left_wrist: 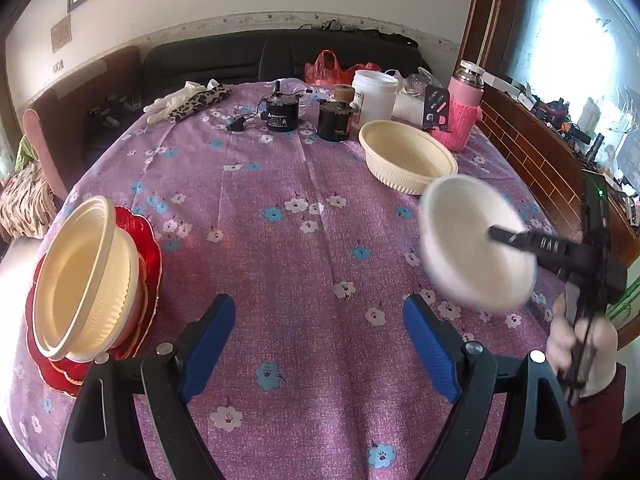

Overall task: Organize plates and bowls
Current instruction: 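Move both grippers toward the white bowl on the tablecloth, then close the right gripper on the white bowl rim while the left gripper grips beside it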

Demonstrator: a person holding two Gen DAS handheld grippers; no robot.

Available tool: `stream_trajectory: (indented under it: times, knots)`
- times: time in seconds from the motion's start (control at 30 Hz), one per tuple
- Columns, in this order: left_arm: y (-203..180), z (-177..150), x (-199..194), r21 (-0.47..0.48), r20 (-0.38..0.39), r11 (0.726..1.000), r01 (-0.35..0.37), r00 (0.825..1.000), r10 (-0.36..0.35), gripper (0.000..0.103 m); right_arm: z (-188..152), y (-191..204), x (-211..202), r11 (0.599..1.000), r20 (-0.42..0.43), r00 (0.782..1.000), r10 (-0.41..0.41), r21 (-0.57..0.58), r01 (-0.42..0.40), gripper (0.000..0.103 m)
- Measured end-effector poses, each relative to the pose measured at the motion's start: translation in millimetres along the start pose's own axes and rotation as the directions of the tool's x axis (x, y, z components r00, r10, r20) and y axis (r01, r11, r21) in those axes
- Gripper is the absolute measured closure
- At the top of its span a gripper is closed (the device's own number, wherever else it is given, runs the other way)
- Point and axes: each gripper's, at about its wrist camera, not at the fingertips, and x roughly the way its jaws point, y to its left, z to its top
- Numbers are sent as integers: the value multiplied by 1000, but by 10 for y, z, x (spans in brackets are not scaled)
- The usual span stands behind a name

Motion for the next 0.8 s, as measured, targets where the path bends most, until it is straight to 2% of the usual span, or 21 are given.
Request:
stream_trajectory:
  times: [0.07, 0.1, 0.13, 0.23, 0.43, 0.57, 0.7, 0.8]
  knots:
    - [-4, 0, 46, -3, -11, 1000, 5, 1000, -5, 18, -103, 231, 155, 993, -86, 994, 71, -85, -78, 93]
    - [-3, 2, 74, -6, -18, 1000, 9, 1000, -9, 18, -162, 347, 219, 988, -116, 990, 77, -123, -92, 92]
    - [-7, -1, 112, -10, -28, 1000, 13, 1000, -13, 18, -228, 463, 271, 984, -121, 991, 51, -166, -71, 92]
    - [-16, -12, 227, -19, -52, 1000, 16, 998, -17, 18, -336, 616, 352, 972, -106, 994, -17, -235, -8, 92]
    - [-76, 4, 456, -46, -96, 998, 47, 994, -52, 18, -351, 627, 343, 974, -54, 997, -46, -224, 33, 92]
    - [-168, 50, 586, -39, -102, 998, 47, 994, -50, 19, -337, 752, 294, 948, -5, 990, -144, -287, 136, 91]
    - [-250, 40, 723, -36, -129, 998, 54, 990, -58, 37, -401, 900, 267, 898, 48, 971, -234, -373, 235, 90]
    - [-315, 31, 808, -41, -146, 997, 60, 987, -66, 39, -418, 928, 272, 881, 58, 965, -257, -397, 258, 89]
